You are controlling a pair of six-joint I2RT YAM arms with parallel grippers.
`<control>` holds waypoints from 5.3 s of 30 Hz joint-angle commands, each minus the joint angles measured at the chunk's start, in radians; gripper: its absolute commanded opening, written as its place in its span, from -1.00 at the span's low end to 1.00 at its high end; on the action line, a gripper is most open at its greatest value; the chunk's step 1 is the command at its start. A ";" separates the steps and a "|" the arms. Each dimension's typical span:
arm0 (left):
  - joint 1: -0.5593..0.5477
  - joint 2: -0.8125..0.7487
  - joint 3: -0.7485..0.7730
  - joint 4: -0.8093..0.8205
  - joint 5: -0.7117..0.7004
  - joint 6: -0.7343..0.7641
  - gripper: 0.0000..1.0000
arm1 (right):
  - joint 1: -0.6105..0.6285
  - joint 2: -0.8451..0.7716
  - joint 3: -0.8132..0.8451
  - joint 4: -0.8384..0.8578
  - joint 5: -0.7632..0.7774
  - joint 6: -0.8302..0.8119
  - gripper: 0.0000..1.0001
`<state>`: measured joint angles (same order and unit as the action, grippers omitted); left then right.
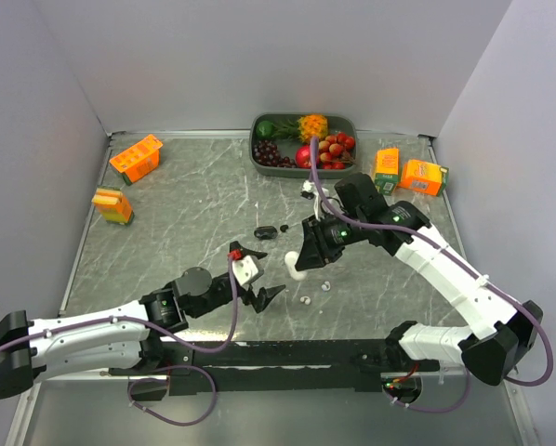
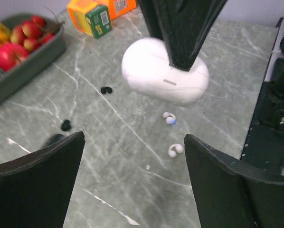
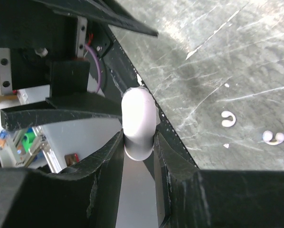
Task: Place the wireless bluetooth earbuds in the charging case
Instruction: Open the charging case.
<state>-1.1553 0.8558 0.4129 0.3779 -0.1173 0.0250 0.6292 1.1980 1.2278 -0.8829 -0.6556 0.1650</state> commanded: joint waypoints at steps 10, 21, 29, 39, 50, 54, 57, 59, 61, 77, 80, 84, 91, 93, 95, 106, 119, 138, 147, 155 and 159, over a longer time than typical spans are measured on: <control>-0.021 0.008 0.044 0.053 0.107 0.214 0.82 | 0.004 0.061 0.045 0.012 -0.049 -0.012 -1.00; -0.060 0.074 0.060 0.088 0.044 0.214 0.86 | 0.040 0.120 0.053 0.048 -0.055 0.007 -1.00; -0.060 0.091 0.070 0.081 0.047 0.225 0.84 | 0.053 0.126 0.044 0.044 -0.045 -0.001 -1.00; -0.061 0.107 0.089 0.067 0.065 0.227 0.75 | 0.064 0.141 0.033 0.055 -0.044 0.002 -1.00; -0.066 0.114 0.089 0.047 0.071 0.213 0.26 | 0.064 0.134 0.029 0.061 -0.030 0.013 -1.00; -0.066 0.114 0.089 0.047 0.071 0.207 -0.03 | 0.066 0.132 0.029 0.064 -0.029 0.018 -1.00; -0.066 0.115 0.089 0.050 0.070 0.202 -0.40 | 0.066 0.129 0.029 0.067 -0.024 0.022 -0.95; -0.066 0.115 0.089 0.055 0.067 0.199 -0.74 | 0.067 0.120 0.029 0.070 -0.024 0.028 -0.81; -0.066 0.115 0.087 0.056 0.067 0.196 -0.98 | 0.067 0.114 0.029 0.073 -0.022 0.037 -0.61; -0.066 0.100 0.070 0.072 0.054 0.170 -0.98 | 0.076 0.045 0.062 0.078 0.162 0.077 -0.05; -0.066 0.101 0.073 0.072 0.050 0.168 -0.98 | 0.093 0.054 0.070 0.064 0.172 0.068 -0.04; -0.066 0.104 0.076 0.070 0.048 0.167 -0.98 | 0.124 0.072 0.082 0.047 0.192 0.057 -0.05; -0.066 0.104 0.078 0.069 0.042 0.168 -0.98 | 0.139 0.098 0.088 0.030 0.206 0.053 -0.06; -0.066 0.101 0.076 0.070 0.039 0.167 -0.98 | 0.142 0.104 0.090 0.022 0.209 0.051 -0.07; -0.066 0.095 0.075 0.072 0.036 0.165 -0.98 | 0.144 0.107 0.085 0.019 0.218 0.051 -0.11; -0.066 0.068 0.053 0.101 0.001 0.162 -0.98 | 0.145 0.078 0.059 0.045 0.203 0.068 -0.45; -0.066 0.022 0.023 0.128 -0.022 0.161 -0.98 | 0.135 0.058 0.050 0.053 0.218 0.079 -0.31; -0.066 0.012 0.018 0.133 -0.027 0.162 -0.98 | 0.124 0.046 0.038 0.053 0.241 0.087 -0.18; -0.066 0.006 0.012 0.134 -0.031 0.162 -0.98 | 0.104 0.031 0.025 0.053 0.260 0.099 -0.15; -0.066 0.000 0.006 0.144 -0.035 0.156 -0.98 | 0.096 -0.021 0.013 0.117 0.244 0.134 -0.07; -0.067 0.000 0.003 0.156 -0.035 0.153 -0.98 | 0.095 -0.021 0.003 0.147 0.209 0.148 -0.04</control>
<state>-1.2171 0.8783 0.4187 0.4671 -0.1402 0.1928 0.7303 1.2068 1.2358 -0.7975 -0.4122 0.2840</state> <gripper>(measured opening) 0.713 0.478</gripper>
